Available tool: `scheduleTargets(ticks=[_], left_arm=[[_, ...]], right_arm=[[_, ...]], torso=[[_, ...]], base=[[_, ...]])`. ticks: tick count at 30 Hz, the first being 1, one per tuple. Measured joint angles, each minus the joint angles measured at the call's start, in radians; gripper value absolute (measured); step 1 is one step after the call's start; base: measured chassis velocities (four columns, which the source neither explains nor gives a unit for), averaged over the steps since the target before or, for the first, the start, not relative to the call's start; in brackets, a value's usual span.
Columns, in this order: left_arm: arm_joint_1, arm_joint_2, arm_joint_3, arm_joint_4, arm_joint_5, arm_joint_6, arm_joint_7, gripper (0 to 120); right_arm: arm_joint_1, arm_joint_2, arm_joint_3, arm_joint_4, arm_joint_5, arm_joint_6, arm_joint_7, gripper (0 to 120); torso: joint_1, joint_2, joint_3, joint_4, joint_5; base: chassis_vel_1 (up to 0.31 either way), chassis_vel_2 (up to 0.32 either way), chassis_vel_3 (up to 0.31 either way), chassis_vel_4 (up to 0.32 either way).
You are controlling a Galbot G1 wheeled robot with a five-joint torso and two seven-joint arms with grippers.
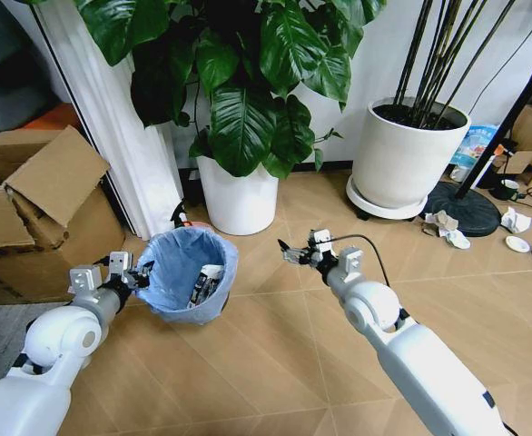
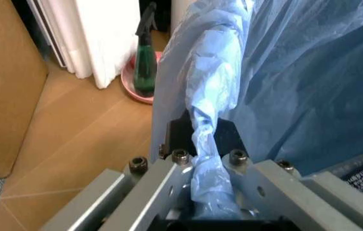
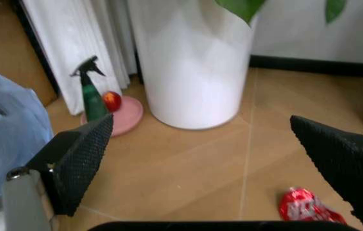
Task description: Pick up the trash bin and place the garbage on the floor into it.
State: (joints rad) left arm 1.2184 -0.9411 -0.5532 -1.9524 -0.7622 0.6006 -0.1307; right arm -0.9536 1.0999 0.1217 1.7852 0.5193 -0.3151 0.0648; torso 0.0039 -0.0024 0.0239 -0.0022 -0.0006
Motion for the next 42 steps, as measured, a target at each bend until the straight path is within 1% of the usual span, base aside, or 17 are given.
scheduleTargets(ticks=[7, 9, 23, 42], left_arm=[[0.013, -0.003, 0.001, -0.005, 0.006, -0.005, 0.001, 0], [0.016, -0.002, 0.001, -0.005, 0.006, -0.006, 0.002, 0], [0.018, 0.002, 0.003, -0.013, 0.006, -0.008, 0.003, 0], [0.032, -0.002, 0.004, -0.028, 0.006, -0.01, -0.003, 0]], right_arm=[[-0.051, 0.006, 0.047, 0.012, -0.017, 0.006, -0.008, 100], [-0.062, 0.012, 0.059, 0.012, -0.023, 0.01, -0.012, 100], [-0.103, 0.018, 0.116, 0.014, -0.036, 0.019, -0.018, 100], [-0.165, 0.027, 0.164, 0.038, -0.054, 0.03, -0.025, 100]], torso=[[0.0, 0.0, 0.0, 0.0, 0.0003], [0.0, 0.0, 0.0, -0.0002, -0.0003], [0.0, 0.0, 0.0, 0.0, -0.0002], [0.0, 0.0, 0.0, 0.0001, -0.0003]], base=[[-0.053, -0.066, 0.057, 0.034], [-0.092, -0.096, 0.105, 0.098], [-0.085, -0.085, 0.091, 0.079], [-0.091, -0.098, 0.103, 0.088]])
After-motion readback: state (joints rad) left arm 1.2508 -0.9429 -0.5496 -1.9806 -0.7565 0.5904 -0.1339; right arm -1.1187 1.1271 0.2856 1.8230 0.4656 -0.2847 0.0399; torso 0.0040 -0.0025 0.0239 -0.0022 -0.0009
